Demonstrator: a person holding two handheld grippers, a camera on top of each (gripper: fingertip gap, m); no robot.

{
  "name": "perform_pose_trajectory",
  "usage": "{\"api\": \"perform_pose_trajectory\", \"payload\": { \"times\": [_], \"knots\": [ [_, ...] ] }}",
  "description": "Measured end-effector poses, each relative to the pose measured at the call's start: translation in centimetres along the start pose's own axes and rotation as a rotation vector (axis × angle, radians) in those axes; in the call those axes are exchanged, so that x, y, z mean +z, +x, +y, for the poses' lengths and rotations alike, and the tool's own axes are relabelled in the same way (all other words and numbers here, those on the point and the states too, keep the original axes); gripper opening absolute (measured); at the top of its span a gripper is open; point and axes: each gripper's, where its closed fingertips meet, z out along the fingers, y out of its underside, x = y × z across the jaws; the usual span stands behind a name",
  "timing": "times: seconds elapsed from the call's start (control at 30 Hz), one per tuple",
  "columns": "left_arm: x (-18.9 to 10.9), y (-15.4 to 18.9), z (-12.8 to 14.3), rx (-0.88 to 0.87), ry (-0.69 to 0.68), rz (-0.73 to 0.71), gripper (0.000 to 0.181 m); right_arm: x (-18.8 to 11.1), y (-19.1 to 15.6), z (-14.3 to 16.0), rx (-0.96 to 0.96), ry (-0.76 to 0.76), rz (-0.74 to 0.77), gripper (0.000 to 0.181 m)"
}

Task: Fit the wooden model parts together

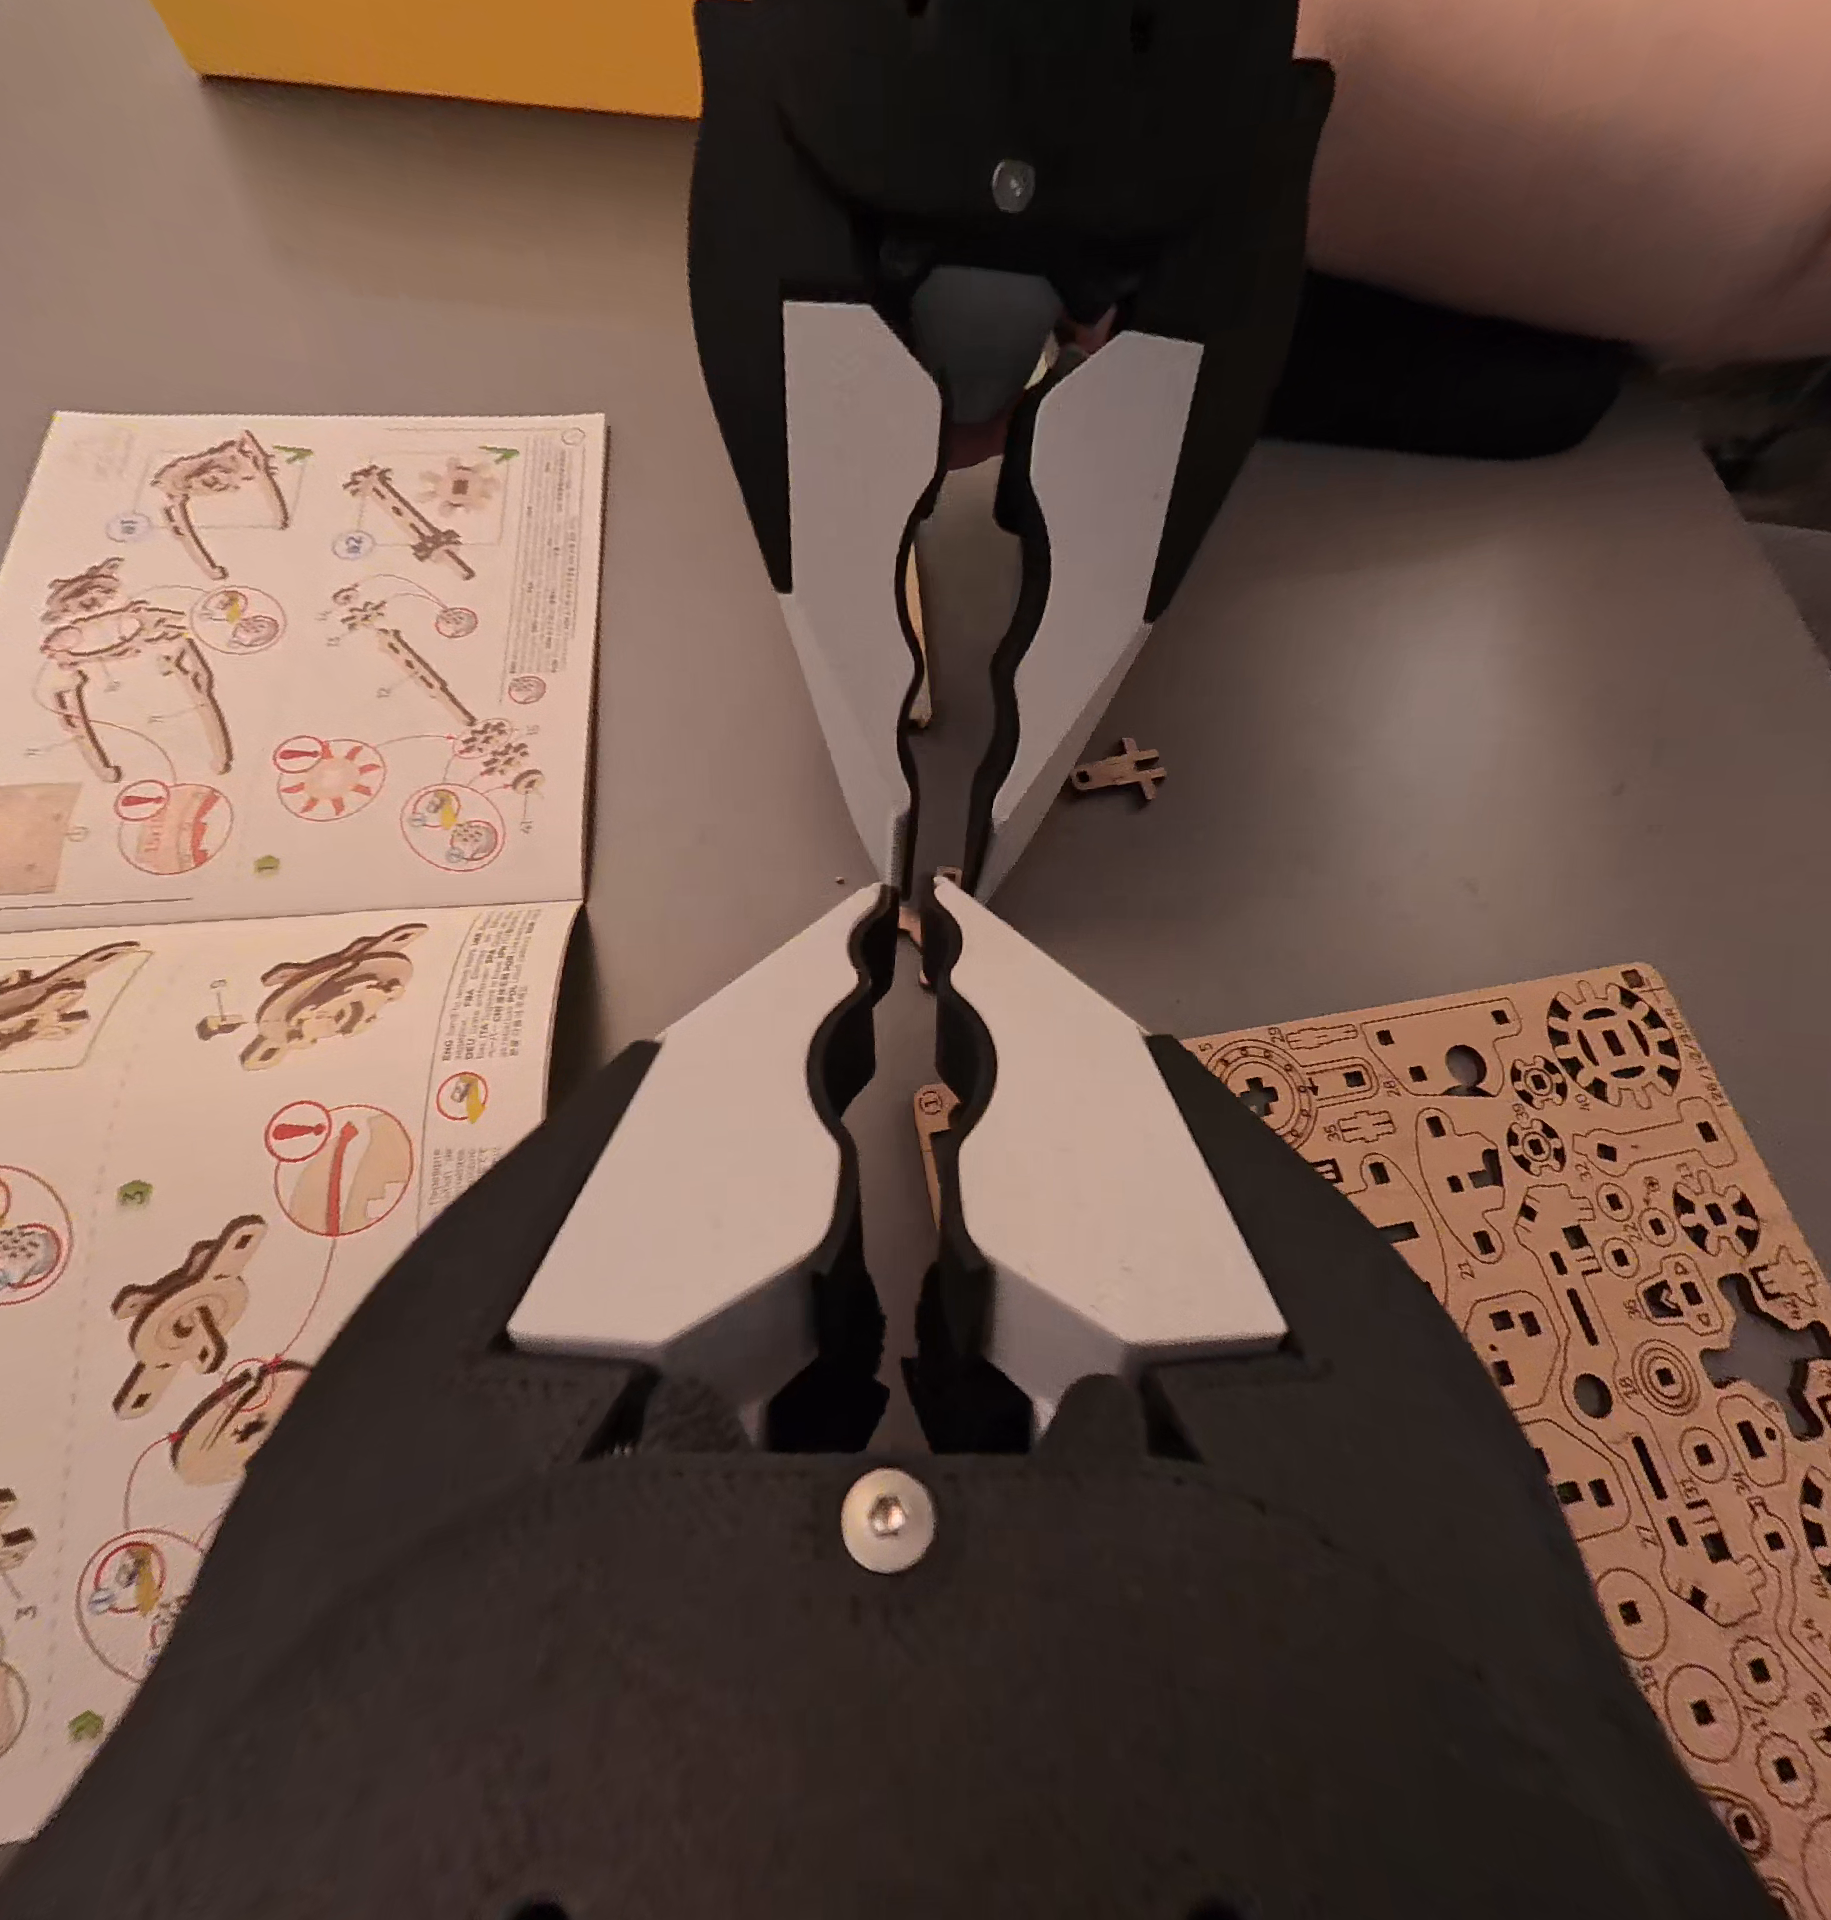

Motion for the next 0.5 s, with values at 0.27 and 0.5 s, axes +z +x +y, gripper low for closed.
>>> {"api": "perform_pose_trajectory", "payload": {
  "times": [0.27,0.5],
  "knots": [
    [0.5,0.8,1.3,0.019,-0.073,0.039,0.003,0.2,0.0,-0.5,0.01,-0.029,0.022,0.009],
    [1.0,0.6,1.7,0.022,-0.094,0.03,0.003,0.2,-0.1,-0.3,0.004,-0.073,0.021,0.001]
  ]
}}
